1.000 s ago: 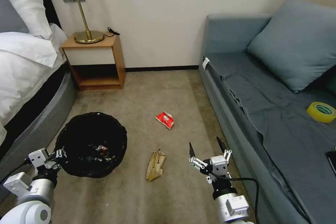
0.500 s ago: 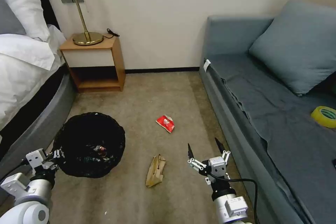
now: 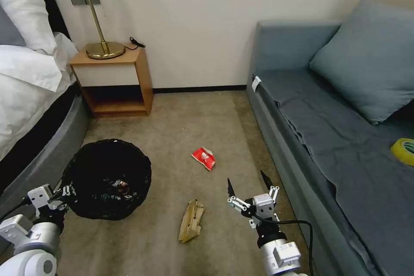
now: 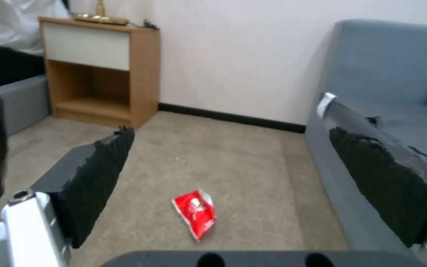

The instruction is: Pick up the trash bin, then pick up the garbage on the floor and place it into the trash bin.

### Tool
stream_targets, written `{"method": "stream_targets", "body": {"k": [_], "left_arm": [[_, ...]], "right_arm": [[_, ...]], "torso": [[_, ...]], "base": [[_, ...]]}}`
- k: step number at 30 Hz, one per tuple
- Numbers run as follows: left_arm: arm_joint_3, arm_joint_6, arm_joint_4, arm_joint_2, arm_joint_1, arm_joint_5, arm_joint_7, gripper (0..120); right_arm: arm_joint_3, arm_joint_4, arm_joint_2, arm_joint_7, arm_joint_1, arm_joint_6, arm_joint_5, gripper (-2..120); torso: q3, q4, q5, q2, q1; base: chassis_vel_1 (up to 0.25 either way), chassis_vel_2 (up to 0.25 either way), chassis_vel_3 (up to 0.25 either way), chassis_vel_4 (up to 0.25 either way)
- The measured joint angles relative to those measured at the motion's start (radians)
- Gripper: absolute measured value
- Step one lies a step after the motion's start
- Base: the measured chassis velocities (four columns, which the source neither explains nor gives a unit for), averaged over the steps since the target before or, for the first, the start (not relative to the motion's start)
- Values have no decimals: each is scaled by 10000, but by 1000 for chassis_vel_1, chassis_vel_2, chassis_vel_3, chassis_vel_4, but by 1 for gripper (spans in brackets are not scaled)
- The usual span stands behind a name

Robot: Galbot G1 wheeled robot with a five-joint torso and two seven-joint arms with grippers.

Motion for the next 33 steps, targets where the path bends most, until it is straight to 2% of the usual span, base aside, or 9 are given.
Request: {"method": "stream_targets", "body": {"k": [9,13,14,16,20,21,22,26,33], "left_arm": [[-24,-100,174,157,70,93,143,4],[165,-181,165,153,169,222,246,4],[165,-181,165,153,169,222,246,4],[239,-202,88,126,217,251,265,4],[267,-209,74,122,234,268,266,4],[403,-289,14,108,327,406,290,4],[402,-312,10,92,352,428,303,4],[241,-402,140,81,359,430,411,4],[-116,-457,334,114,292,345,565,4]], "right_arm": [[-1255,-884,-798,53,1735,-972,1201,100],[-2423,-1306,-1157,622,3068,-2253,3206,100],[-2423,-1306,-1157,622,3068,-2253,3206,100],[-3239,-1571,-1257,1309,4114,-3326,4912,100],[-3431,-1643,-1256,1502,4363,-3578,5260,100],[-4374,-2205,-974,2664,5760,-5135,7099,100],[-4730,-2471,-736,3048,6220,-5513,7753,100],[-5544,-3384,66,4120,7214,-6424,9568,100],[-5816,-4775,1011,5519,8116,-7232,11690,100]], "torso": [[0,3,0,0,-1],[0,0,0,0,-1],[0,0,0,0,-1],[0,1,0,-2,0],[0,1,0,-1,-1],[-1,1,-2,-2,-1],[-2,-1,2,-2,0],[-1,3,-3,-2,0],[-1,1,-1,-2,0]], "base": [[0,0,0,0],[0,0,0,0],[0,0,0,0],[0,0,0,0],[0,0,0,0],[0,0,0,0],[0,0,0,0],[0,0,0,0],[0,0,0,0]]}}
